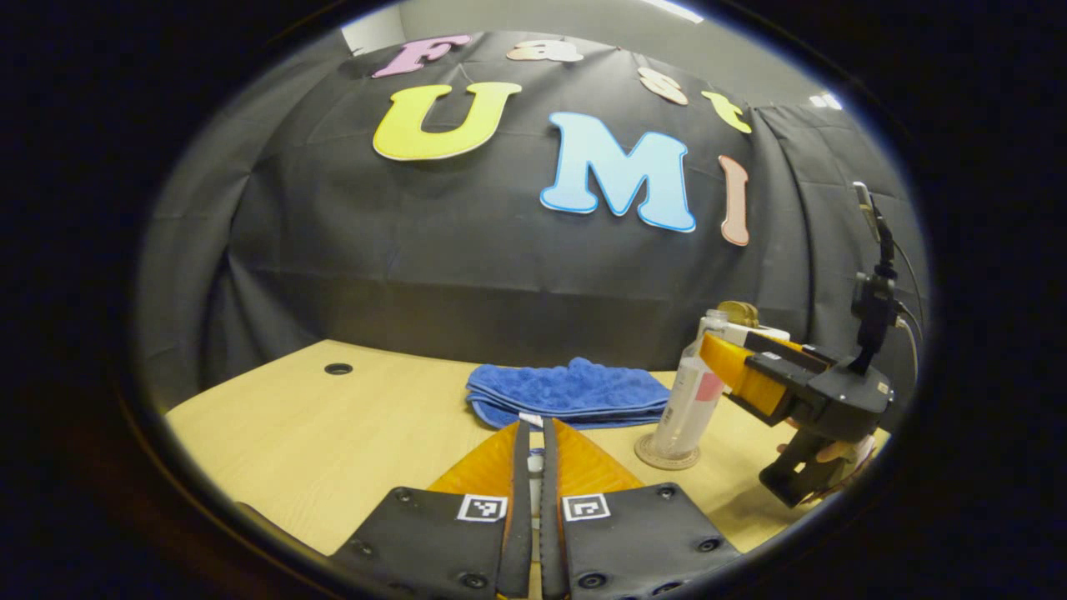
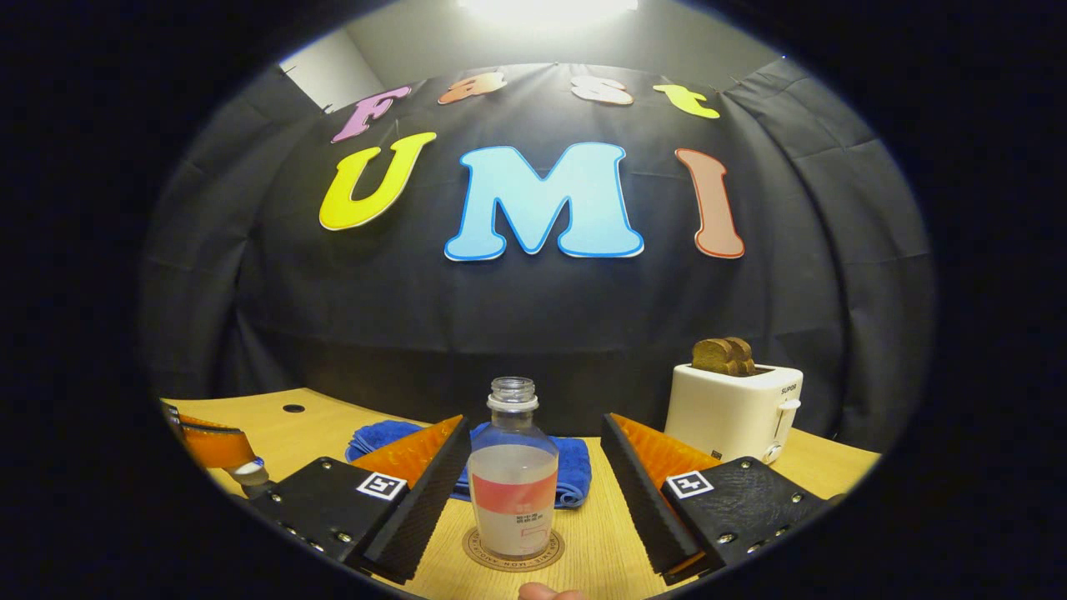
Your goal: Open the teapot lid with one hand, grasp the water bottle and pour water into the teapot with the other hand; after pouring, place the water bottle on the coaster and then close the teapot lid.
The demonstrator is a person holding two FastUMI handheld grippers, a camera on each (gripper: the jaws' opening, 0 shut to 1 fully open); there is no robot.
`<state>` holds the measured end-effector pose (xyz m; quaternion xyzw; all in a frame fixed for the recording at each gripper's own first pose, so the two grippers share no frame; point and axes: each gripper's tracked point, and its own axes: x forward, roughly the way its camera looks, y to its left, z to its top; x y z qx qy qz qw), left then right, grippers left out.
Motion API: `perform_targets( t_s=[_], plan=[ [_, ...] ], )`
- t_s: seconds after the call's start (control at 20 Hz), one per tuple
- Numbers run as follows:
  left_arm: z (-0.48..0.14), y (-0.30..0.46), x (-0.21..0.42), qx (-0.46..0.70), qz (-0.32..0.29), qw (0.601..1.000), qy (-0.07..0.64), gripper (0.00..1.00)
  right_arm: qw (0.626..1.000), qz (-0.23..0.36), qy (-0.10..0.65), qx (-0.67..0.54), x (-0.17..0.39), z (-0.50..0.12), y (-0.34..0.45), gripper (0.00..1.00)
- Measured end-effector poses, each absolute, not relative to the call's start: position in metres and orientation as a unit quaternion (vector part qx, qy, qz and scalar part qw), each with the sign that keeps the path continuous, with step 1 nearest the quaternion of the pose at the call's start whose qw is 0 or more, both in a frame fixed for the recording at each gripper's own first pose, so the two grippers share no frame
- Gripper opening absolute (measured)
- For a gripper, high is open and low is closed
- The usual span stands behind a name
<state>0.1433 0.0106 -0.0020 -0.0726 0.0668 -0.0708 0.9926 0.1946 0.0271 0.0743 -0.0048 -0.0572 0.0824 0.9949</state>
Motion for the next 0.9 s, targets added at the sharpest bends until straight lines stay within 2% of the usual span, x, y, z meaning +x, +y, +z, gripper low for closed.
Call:
perform_targets(
  t_s=[0.35, 0.9],
  plan=[
    [-0.016, 0.002, 0.144, -0.066, -0.074, 0.992, 0.082, 0.11, 0.995, 0.084, -0.055, 0.004, 0.194, 0.075, 0.025, 0.98],
    [-0.019, 0.000, 0.141, -0.050, -0.065, 0.994, 0.067, 0.11, 0.994, 0.094, -0.051, 0.001, 0.192, 0.072, 0.028, 0.97]
  ],
)
